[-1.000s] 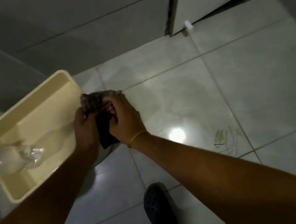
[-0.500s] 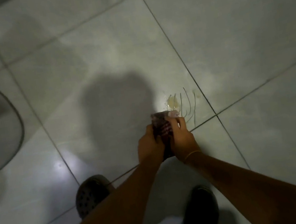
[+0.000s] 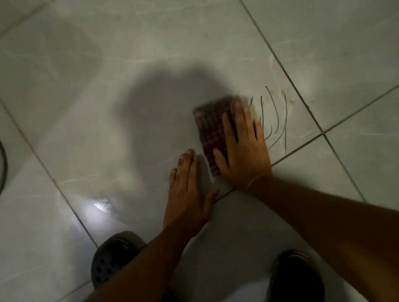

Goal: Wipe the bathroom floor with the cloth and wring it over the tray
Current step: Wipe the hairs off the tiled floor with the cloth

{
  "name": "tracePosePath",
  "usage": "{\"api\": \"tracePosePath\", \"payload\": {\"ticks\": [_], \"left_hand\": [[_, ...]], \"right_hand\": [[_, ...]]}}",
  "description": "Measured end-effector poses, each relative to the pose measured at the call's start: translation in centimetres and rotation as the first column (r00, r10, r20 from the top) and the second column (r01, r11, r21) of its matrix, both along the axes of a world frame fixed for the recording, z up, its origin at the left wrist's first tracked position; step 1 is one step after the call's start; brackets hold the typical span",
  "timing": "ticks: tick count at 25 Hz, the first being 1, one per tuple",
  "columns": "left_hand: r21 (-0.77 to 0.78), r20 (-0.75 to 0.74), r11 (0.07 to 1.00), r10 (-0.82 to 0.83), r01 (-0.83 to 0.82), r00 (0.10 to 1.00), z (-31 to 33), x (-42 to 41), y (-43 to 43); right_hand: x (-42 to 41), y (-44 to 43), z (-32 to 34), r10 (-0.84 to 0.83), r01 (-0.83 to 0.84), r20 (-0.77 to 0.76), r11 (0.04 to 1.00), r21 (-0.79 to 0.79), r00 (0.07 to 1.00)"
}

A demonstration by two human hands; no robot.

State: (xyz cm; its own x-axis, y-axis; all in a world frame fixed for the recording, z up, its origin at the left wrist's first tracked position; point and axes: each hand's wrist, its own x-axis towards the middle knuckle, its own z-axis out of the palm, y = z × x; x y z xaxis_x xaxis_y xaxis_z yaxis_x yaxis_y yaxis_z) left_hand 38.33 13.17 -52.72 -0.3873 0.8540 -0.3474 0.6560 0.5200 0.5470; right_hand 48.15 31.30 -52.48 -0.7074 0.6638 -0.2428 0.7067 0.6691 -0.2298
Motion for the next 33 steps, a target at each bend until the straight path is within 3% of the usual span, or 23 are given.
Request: {"api": "tracePosePath", "payload": {"ticks": [5, 12, 15, 17, 19, 22, 25, 29, 33], "left_hand": [[-0.008, 0.027, 1.0, 0.013, -0.012, 1.0, 0.6, -0.2, 0.2], [0.039, 0.095, 0.999, 0.033, -0.037, 0.995, 1.3, -0.2, 0.1], [0.022, 0.098, 0.999, 0.034, -0.036, 0.995, 1.5, -0.3, 0.3], [0.022, 0.098, 0.999, 0.029, -0.031, 0.995, 1.5, -0.4, 0.3], [0.028, 0.089, 0.999, 0.023, -0.026, 0.996, 1.5, -0.4, 0.4], [0.035, 0.091, 0.999, 0.031, -0.035, 0.995, 1.4, -0.3, 0.3], [0.033, 0.073, 0.999, 0.036, -0.039, 0.997, 1.1, -0.2, 0.4], [0.037, 0.072, 0.999, 0.031, -0.033, 0.997, 0.8, -0.1, 0.1], [0.046, 0.08, 0.999, 0.013, -0.017, 0.997, 0.7, -0.4, 0.1]], "right_hand": [[-4.3, 4.7, -0.4, -0.023, 0.022, 0.003, 0.999, 0.041, 1.0], [9.9, -6.4, 0.6, -0.003, 0.005, 0.126, 1.0, -0.013, 0.992], [13.4, -2.8, 1.3, -0.159, 0.15, 0.227, 0.987, 0.059, 0.961], [13.3, 2.5, 1.5, -0.384, 0.364, 0.25, 0.923, 0.124, 0.889], [12.1, 6.8, 1.5, -0.55, 0.534, 0.19, 0.835, 0.13, 0.813], [9.3, 6.9, 1.3, -0.609, 0.603, 0.068, 0.793, 0.085, 0.79], [6.4, 1.3, 1.3, -0.559, 0.547, 0.116, 0.829, 0.117, 0.821], [3.4, -8.3, 0.8, -0.259, 0.256, 0.125, 0.966, 0.039, 0.958], [5.1, -11.2, 0.9, -0.163, 0.169, 0.115, 0.985, -0.038, 0.98]]}}
